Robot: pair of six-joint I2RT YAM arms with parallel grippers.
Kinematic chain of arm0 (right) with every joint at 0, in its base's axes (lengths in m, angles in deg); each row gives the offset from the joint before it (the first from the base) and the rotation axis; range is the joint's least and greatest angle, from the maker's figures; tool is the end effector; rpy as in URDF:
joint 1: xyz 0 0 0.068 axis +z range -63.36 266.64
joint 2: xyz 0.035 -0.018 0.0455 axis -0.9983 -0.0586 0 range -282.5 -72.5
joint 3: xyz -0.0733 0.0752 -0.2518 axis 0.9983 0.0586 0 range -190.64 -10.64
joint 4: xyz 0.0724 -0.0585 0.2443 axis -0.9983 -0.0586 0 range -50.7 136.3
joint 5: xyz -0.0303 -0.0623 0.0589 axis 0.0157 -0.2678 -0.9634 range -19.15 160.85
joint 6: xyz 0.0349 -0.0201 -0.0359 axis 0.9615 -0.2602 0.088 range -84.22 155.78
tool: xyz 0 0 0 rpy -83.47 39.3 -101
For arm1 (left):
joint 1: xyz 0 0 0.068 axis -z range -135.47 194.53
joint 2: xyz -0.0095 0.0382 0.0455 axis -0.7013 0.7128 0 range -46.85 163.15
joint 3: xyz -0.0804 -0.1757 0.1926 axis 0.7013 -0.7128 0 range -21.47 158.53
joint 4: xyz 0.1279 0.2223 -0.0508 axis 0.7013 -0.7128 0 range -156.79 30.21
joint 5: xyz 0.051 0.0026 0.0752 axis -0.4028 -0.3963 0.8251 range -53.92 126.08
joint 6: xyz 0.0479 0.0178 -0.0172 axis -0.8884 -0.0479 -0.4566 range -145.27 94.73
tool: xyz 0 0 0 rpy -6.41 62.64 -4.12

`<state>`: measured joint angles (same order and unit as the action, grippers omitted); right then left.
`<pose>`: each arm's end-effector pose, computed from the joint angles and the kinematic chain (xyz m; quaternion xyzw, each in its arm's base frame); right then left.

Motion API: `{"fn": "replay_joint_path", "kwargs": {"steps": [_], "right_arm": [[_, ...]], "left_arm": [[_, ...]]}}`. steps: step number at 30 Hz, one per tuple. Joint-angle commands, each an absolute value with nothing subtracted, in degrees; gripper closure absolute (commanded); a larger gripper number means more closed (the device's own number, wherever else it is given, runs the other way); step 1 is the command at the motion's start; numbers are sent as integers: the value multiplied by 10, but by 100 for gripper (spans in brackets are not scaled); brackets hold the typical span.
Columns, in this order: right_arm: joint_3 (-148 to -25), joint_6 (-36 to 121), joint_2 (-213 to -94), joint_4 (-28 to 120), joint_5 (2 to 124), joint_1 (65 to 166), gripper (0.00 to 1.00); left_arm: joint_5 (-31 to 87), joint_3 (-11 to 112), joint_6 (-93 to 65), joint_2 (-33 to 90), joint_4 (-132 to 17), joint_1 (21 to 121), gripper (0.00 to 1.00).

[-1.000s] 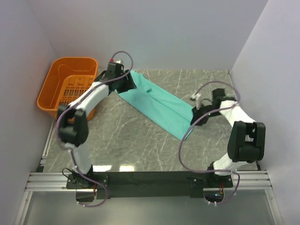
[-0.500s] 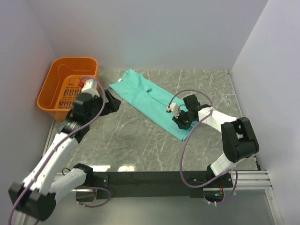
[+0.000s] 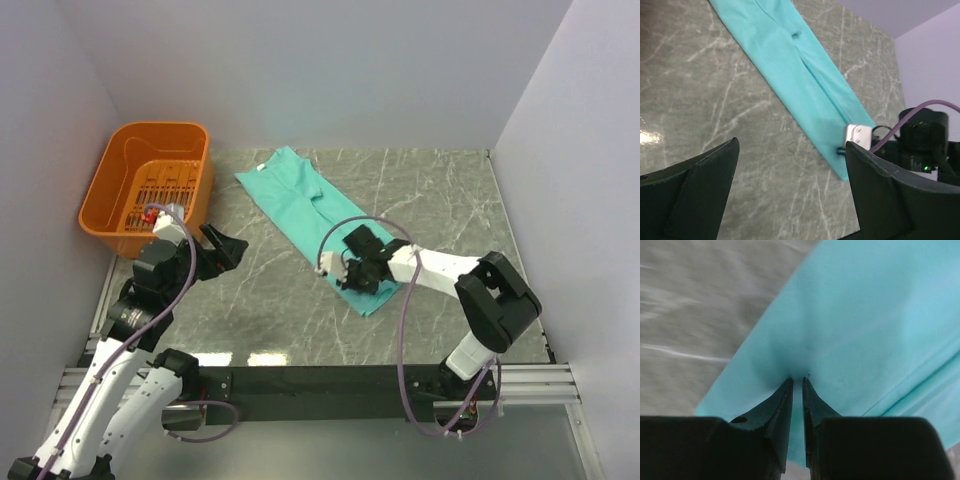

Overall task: Fold and stack the t-shirts
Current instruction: Fold the tshirt

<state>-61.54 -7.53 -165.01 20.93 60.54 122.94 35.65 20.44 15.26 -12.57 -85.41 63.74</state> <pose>0.2357 0.1812 0.1591 -0.6385 0.7383 0.0756 0.2037 0.1330 -0.0467 0.3203 -0.1475 0.7954 -0.2953 0.5083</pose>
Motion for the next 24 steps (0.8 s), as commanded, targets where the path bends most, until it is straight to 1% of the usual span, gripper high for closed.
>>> {"fn": "replay_joint_path", "kwargs": {"steps": [1, 3, 7, 11, 15, 16, 20, 21, 23, 24], "right_arm": [[-603, -68, -1643, 155, 574, 1305, 79], [-615, -60, -1650, 145, 564, 1356, 79], [-691, -32, -1681, 121, 522, 1421, 77], [-769, -16, -1727, 95, 492, 1457, 73], [-834, 0, -1730, 70, 476, 1454, 66], [-843, -2, -1721, 68, 473, 1447, 64], [-852, -32, -1645, 35, 430, 1361, 58], [-851, -49, -1633, 24, 416, 1304, 56], [-835, -131, -1597, -20, 375, 1249, 53], [-823, -158, -1581, -27, 369, 1196, 51]], "left_arm": [[319, 190, 179, -148, -855, 635, 8], [306, 183, 180, -150, -855, 635, 8], [292, 176, 174, -163, -866, 635, 8], [293, 177, 161, -178, -875, 635, 8], [273, 177, 144, -186, -867, 635, 8], [269, 178, 139, -184, -862, 635, 8], [224, 174, 104, -175, -817, 635, 8], [207, 171, 97, -173, -805, 635, 8], [173, 155, 93, -160, -758, 636, 8], [164, 148, 94, -141, -745, 638, 9]]}}
